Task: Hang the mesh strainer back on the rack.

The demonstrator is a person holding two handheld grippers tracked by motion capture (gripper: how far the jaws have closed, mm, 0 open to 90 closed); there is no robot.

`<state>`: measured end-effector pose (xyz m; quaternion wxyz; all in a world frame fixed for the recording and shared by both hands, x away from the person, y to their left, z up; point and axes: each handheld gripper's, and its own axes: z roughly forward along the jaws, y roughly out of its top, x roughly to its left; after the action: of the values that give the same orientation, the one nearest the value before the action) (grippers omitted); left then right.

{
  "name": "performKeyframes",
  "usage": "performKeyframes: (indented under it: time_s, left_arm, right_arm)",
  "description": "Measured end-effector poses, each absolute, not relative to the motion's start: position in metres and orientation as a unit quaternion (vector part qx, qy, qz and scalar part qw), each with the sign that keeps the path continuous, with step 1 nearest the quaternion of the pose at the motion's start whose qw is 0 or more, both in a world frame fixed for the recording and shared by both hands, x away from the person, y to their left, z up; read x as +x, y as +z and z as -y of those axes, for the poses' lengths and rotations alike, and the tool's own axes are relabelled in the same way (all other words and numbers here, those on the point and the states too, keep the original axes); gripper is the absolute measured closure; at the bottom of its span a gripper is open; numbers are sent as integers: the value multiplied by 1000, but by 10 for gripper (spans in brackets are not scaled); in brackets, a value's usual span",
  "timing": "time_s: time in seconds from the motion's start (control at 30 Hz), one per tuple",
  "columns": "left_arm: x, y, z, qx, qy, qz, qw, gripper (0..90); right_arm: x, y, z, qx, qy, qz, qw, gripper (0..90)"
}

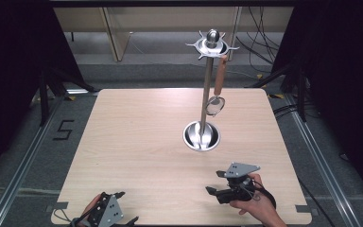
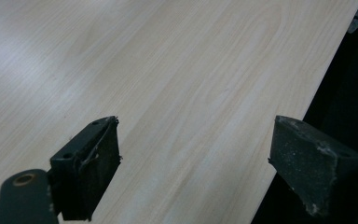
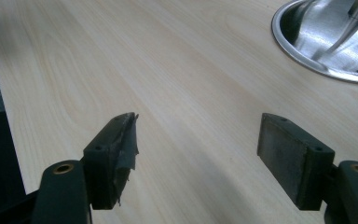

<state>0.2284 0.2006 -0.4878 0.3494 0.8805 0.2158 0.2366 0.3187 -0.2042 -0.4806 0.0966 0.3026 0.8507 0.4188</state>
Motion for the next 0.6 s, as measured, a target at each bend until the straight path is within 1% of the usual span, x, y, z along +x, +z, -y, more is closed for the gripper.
performKeyframes:
  time_s: [0.03,0.2,0.27,0.33,0.6]
  left_arm:
    - [228,-488,-201,880,237,-216,350,153]
    - [229,-488,-201,881,237,-216,349,153]
    - [229,-488,-201,880,241,-217,348,153]
    - [229,-488,-201,879,240,-217,349,153]
    - [229,-488,-201,881,241,-216,344,153]
  right_arm:
    - [318,-480,205,303,414,-853,92,296]
    - [316,-482,205,300,411,-854,105,296]
    - [316,-482,205,305,409,-855,97,296]
    - [316,-482,205,300,410,-855,105,296]
    - [317,-484,204,298,407,-858,100,296]
